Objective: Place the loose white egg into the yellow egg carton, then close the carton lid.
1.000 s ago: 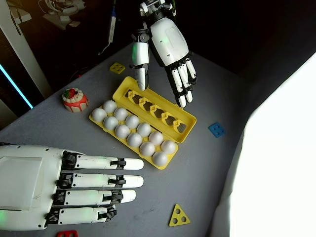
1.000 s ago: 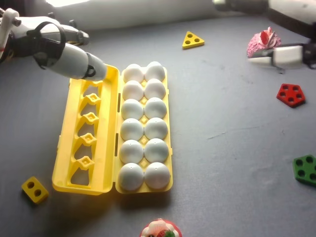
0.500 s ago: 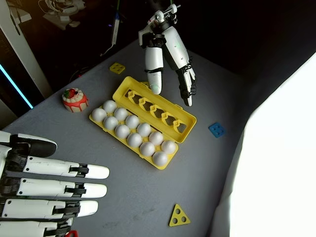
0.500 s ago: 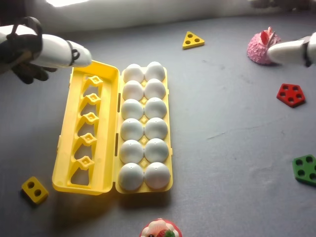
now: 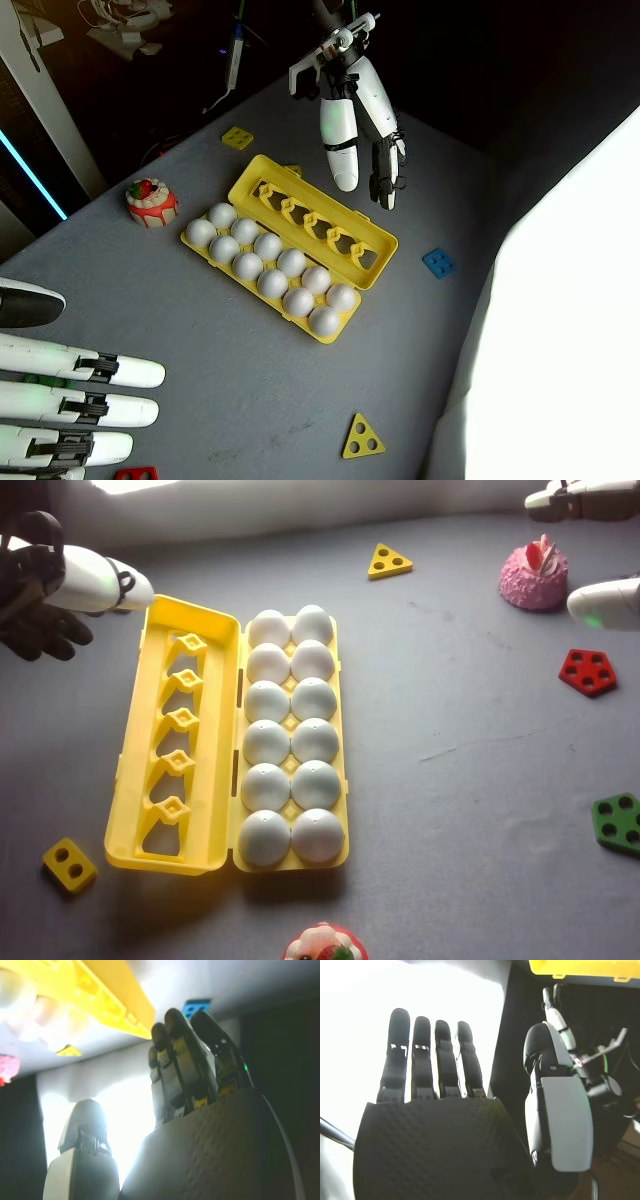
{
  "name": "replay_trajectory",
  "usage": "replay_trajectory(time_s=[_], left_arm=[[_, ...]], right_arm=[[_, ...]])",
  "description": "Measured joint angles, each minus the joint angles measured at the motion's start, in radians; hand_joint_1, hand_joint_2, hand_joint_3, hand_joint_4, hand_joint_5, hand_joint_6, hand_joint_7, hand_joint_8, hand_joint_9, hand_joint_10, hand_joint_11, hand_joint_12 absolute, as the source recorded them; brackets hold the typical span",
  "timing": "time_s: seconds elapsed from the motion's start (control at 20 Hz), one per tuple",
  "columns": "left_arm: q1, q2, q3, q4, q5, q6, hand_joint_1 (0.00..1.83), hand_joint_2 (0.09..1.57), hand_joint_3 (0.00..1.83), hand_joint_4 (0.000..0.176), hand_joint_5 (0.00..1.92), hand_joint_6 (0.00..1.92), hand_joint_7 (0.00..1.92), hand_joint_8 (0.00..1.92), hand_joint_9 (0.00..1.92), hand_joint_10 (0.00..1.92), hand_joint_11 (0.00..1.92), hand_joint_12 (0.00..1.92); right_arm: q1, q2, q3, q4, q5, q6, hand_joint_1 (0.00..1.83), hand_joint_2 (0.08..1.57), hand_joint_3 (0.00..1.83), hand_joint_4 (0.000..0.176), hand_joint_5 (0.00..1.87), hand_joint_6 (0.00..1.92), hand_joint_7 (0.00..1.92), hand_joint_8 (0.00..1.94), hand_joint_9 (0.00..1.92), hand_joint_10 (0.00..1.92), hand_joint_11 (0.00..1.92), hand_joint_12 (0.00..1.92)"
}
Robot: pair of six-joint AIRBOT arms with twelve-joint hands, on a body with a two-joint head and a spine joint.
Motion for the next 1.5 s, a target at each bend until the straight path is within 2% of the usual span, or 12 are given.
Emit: replay_trajectory(time_s=[0.1,0.2,0.3,0.35,0.45,0.55,0.8,0.95,1.3,1.5], left_arm=[[0.013,0.000,0.000,0.007,-0.018,-0.047,0.22,1.24,0.00,0.006,0.40,0.00,0.56,0.00,0.54,0.07,0.00,1.33],[0.032,0.000,0.000,0.005,-0.034,-0.098,0.27,1.23,0.00,0.003,0.40,0.00,0.55,0.00,0.54,0.07,0.00,1.33],[0.059,0.000,-0.013,0.006,-0.072,-0.183,0.27,1.23,0.00,0.009,0.39,0.00,0.53,0.00,0.53,0.07,0.00,1.33],[0.077,-0.001,-0.025,0.000,-0.084,-0.234,0.27,1.23,0.00,0.006,0.39,0.00,0.53,0.00,0.53,0.07,0.00,1.33],[0.107,-0.009,-0.037,-0.020,-0.093,-0.307,0.28,1.23,0.00,0.000,0.41,0.01,0.55,0.01,0.55,0.08,0.00,1.34],[0.124,-0.026,-0.040,-0.032,-0.097,-0.365,0.28,1.23,0.00,0.000,0.45,0.02,0.56,0.01,0.57,0.09,0.01,1.37],[0.137,-0.058,-0.045,-0.050,-0.095,-0.464,0.26,1.23,0.00,0.003,0.49,0.02,0.61,0.02,0.60,0.10,0.03,1.38],[0.145,-0.064,-0.051,-0.062,-0.104,-0.507,0.26,1.23,0.00,0.003,0.47,0.01,0.62,0.02,0.61,0.10,0.03,1.38],[0.168,-0.064,-0.062,-0.087,-0.113,-0.562,0.24,1.24,0.00,0.003,0.46,0.00,0.60,0.01,0.59,0.09,0.01,1.39],[0.180,-0.064,-0.076,-0.097,-0.117,-0.609,0.24,1.23,0.00,0.002,0.45,0.00,0.61,0.01,0.60,0.10,0.01,1.40]], right_arm=[[0.000,0.000,-0.008,0.000,-0.001,-0.007,0.30,1.28,0.02,0.000,0.23,0.08,0.21,0.00,0.00,0.69,0.00,1.44],[0.000,0.000,-0.013,0.000,0.000,-0.008,0.42,1.24,0.00,0.000,0.28,0.10,0.25,0.01,0.04,0.71,0.00,1.39],[0.000,0.000,-0.022,0.000,0.011,-0.010,0.39,1.25,0.00,0.000,0.25,0.08,0.22,0.00,0.01,0.65,0.00,1.24],[0.000,0.000,-0.028,0.000,0.018,-0.011,0.42,1.24,0.00,0.000,0.27,0.08,0.22,0.00,0.00,0.65,0.00,1.18],[0.000,0.000,-0.040,0.000,0.029,-0.011,0.51,1.20,0.00,0.000,0.25,0.07,0.25,0.01,0.03,0.67,0.00,1.17],[0.000,0.001,-0.045,0.000,0.030,-0.012,0.51,1.20,0.00,0.000,0.27,0.08,0.27,0.01,0.06,0.68,0.00,1.22],[0.000,0.001,-0.047,0.000,0.034,-0.012,0.43,1.22,0.00,0.000,0.29,0.07,0.25,0.00,0.06,0.63,0.00,1.33],[0.000,0.002,-0.047,0.000,0.037,-0.012,0.40,1.22,0.00,0.000,0.30,0.06,0.29,0.01,0.10,0.64,0.00,1.47],[0.000,0.002,-0.047,0.000,0.049,-0.012,0.41,1.23,0.01,0.000,0.29,0.05,0.30,0.00,0.06,0.73,0.00,1.51],[0.000,0.002,-0.047,0.000,0.052,-0.012,0.43,1.23,0.00,0.000,0.27,0.04,0.27,0.00,0.03,0.72,0.00,1.45]])
